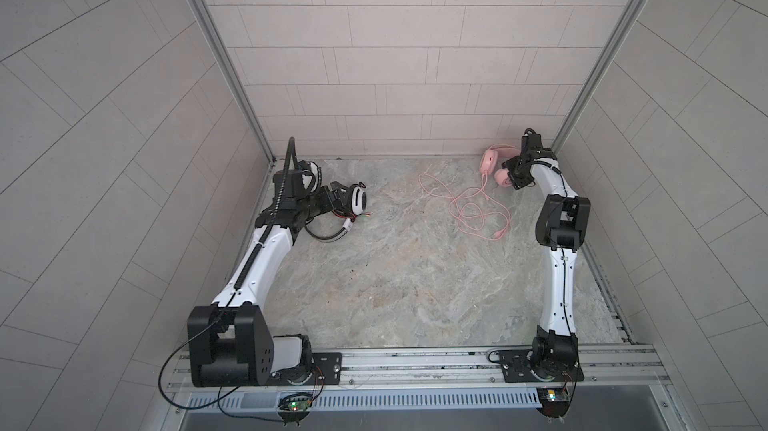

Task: Wrap the headphones
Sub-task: 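Grasp the pink ear cup with the right gripper and lift it toward the left gripper, then grasp the pink headset's other ear cup with the left gripper while the right holds it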

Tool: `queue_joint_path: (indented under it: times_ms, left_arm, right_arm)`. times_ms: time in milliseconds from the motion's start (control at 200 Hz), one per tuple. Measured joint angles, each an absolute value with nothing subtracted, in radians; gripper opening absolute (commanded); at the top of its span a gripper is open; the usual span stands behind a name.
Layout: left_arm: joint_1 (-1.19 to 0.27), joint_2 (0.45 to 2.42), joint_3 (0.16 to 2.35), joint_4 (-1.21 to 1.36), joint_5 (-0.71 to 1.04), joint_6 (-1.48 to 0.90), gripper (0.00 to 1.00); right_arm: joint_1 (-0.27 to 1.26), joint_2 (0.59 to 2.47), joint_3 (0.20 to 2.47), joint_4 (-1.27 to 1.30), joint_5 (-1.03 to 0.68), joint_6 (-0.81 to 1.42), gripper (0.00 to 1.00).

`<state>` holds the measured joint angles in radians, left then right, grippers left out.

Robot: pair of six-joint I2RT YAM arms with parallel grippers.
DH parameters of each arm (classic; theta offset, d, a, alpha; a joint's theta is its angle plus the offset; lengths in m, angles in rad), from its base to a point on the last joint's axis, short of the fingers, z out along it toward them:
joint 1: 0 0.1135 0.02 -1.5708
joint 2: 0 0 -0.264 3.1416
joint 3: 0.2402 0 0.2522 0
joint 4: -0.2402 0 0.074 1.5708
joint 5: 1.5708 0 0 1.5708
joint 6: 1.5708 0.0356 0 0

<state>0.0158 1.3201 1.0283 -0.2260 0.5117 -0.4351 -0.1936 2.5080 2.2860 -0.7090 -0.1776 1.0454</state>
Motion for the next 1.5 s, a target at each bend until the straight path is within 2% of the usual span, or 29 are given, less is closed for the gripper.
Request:
queue_joint_path:
  times_ms: [160,380,580,791,931,1021,1236,1501]
  left_arm:
    - [0.016,1.320,1.028,-0.227,0.512,-0.437,0.92]
    - [0.015,1.320,1.028,-0.225,0.520,-0.440,0.91]
    - [-0.006,1.318,1.028,-0.217,0.532,-0.440,0.91]
    - [-0.116,1.322,1.031,-0.214,0.574,-0.428,0.91]
    - [-0.218,1.327,1.048,-0.212,0.584,-0.403,0.96]
    - [-0.289,1.327,1.058,-0.200,0.581,-0.393,1.00]
    - [-0.449,1.332,1.147,-0.189,0.543,-0.346,1.00]
    - [-0.595,1.476,1.418,-0.265,0.436,-0.218,1.00]
  right_arm:
    - [-0.195,2.360,2.077,-0.690,-0.148,0.929,0.31]
    - [-0.182,2.111,1.819,-0.648,-0.125,0.753,0.31]
    - [-0.123,1.748,1.490,-0.556,-0.058,0.607,0.31]
    - [0.032,1.386,1.204,-0.470,0.064,0.457,0.31]
    - [0.180,1.209,1.068,-0.431,0.156,0.384,0.31]
    - [0.268,1.140,1.027,-0.430,0.206,0.348,0.31]
    - [0.455,1.054,0.979,-0.437,0.327,0.277,0.32]
    - [0.633,1.058,0.980,-0.452,0.428,0.196,0.32]
